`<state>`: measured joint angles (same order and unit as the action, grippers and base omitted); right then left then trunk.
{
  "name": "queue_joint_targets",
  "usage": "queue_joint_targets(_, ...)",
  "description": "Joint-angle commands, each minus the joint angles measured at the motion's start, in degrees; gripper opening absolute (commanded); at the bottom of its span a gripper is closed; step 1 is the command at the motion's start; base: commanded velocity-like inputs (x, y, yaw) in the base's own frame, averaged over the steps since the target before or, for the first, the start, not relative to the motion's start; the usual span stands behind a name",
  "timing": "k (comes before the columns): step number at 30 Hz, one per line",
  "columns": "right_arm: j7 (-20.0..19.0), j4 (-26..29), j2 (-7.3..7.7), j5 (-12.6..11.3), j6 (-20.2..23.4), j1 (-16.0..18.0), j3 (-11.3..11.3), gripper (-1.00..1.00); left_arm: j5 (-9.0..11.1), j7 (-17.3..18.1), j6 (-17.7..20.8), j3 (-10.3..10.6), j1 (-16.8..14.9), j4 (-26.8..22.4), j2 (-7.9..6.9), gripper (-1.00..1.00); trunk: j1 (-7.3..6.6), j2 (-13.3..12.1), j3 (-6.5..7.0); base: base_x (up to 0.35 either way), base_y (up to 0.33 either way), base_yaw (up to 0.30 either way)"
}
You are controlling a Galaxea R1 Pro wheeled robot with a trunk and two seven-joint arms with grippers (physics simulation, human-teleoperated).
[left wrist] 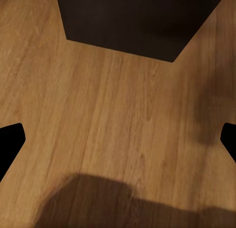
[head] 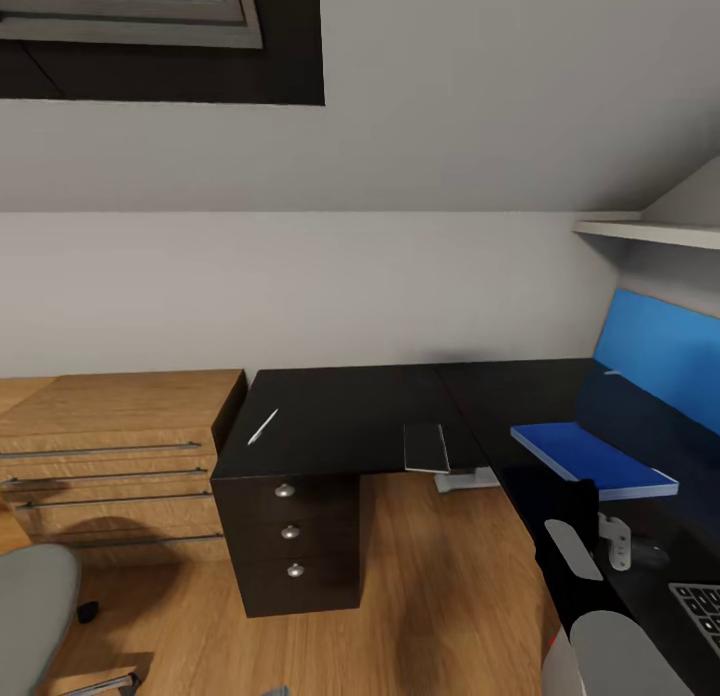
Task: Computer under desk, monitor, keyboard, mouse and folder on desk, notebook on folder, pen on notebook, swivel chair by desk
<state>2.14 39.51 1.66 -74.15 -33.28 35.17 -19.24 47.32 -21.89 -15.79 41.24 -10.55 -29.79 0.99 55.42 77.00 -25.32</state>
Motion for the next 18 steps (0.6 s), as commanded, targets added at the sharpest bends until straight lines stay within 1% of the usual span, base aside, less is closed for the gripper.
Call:
queue_joint_targets(1,0.26,0.05,0.04,-0.03,-0.13,0.02,0.10,-1.00,0.51,-0.32,-0.38,0.45,-0.08,-0.01,-0.07,1.00,0.23,0.45,-0.25,0.000,0.000,0.000)
queue_joint_targets(3,0.30,0.04,0.07,-0.03,-0.12,0.03,0.14,-1.00,0.50,-0.28,-0.38,0.43,-0.08,-0.01,-0.10,1.00,0.66,1.26,-0.61,0.000,0.000,0.000)
queue_joint_targets(11,0.41,-0.08,0.01,-0.03,-0.12,0.05,0.25,-1.00,0.35,-0.12,-0.38,0.55,-0.08,-0.01,-0.30,1.00,0.66,1.26,-0.61,0.002,0.000,0.000)
queue_joint_targets(15,0.48,-0.19,0.01,-0.03,-0.11,0.05,0.25,-1.00,0.24,-0.02,-0.38,0.66,-0.08,-0.01,-0.38,1.00,0.66,1.26,-0.61,0.172,0.000,0.000)
queue_joint_targets(18,0.51,-0.22,0.01,-0.03,-0.10,0.04,0.25,-1.00,0.29,-0.06,-0.36,0.62,-0.08,-0.01,-0.39,1.00,0.66,1.26,-0.61,0.067,0.000,0.000)
